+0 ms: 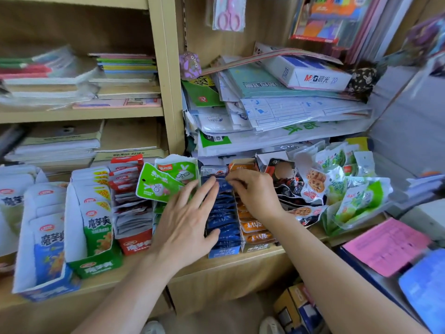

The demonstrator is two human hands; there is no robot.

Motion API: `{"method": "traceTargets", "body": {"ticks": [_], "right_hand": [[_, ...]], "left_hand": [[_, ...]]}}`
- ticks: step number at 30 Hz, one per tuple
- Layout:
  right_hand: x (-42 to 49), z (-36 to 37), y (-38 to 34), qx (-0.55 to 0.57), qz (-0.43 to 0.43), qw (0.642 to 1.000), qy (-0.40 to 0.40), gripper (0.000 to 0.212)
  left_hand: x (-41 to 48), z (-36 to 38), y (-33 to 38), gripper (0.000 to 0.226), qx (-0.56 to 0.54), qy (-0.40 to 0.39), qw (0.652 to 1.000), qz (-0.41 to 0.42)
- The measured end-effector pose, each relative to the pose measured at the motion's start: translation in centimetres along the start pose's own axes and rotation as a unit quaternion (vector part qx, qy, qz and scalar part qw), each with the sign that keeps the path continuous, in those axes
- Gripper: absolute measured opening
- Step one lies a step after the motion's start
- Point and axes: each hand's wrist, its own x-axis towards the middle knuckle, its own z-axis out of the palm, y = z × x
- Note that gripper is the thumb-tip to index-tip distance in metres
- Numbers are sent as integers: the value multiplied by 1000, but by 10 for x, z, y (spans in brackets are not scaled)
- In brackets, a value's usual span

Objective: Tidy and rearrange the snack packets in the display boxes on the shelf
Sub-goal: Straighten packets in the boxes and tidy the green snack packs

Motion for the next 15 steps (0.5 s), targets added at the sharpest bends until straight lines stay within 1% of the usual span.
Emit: {"method": "traceTargets", "body": {"ticks": [3,7,10,12,13,15], "right_hand": [[-3,7,4,-26,-16,999,-14,13],[-5,11,2,-18,2,1000,-21,10],[-10,6,3,-18,2,999,-50,15],[-17,-1,-1,-26,-24,997,-71,21],[-21,-6,-5,-27,-38,996,-73,23],[-30,-23,-14,-18,-57,997,-51,22]], "left_hand": [[2,6,0,92,10,-39,999,-17],[5,2,2,86,8,-69,997,-36],[7,-2,5,79,9,-73,996,-44],[9,-4,7,78,19,-75,996,-52],[11,-4,8,78,24,-74,995,-54],[13,-5,11,77,32,-62,996,-57]]}}
